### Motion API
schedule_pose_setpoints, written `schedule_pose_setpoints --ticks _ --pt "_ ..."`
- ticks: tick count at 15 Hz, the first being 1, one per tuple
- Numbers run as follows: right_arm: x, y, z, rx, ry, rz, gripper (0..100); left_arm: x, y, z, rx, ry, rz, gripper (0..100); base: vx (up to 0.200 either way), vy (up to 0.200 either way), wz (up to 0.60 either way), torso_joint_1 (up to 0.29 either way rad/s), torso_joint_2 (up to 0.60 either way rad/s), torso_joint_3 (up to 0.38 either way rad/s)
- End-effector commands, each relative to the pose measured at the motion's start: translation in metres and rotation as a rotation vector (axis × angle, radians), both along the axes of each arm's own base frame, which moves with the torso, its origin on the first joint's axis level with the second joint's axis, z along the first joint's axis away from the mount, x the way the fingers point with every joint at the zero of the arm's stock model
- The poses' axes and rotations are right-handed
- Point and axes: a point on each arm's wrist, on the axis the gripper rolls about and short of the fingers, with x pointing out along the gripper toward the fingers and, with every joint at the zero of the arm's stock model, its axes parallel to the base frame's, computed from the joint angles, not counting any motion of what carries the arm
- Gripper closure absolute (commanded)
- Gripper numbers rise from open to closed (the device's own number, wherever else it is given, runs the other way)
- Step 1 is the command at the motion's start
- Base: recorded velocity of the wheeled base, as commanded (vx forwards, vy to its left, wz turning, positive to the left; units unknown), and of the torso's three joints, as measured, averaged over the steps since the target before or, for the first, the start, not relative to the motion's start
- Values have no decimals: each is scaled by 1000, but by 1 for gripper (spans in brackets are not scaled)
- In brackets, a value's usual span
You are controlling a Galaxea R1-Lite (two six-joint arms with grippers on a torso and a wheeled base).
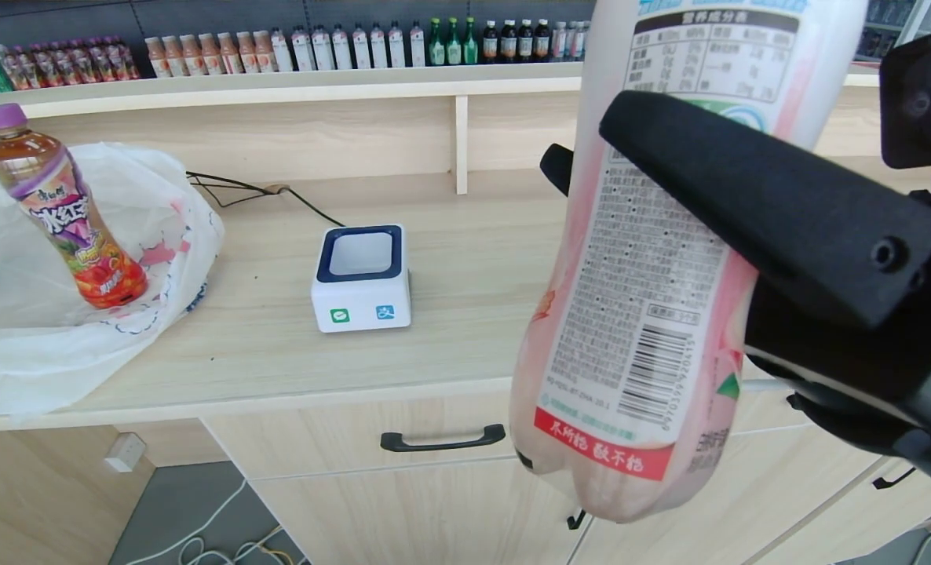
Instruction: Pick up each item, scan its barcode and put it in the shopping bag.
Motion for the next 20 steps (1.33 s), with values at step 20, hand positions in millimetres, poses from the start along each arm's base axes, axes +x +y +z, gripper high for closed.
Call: schedule_pose_setpoints --ticks 20 --pt "13 -24 -23 -138 -188 -500 100 0 0 0 1 -1 0 0 0 0 0 0 0 0"
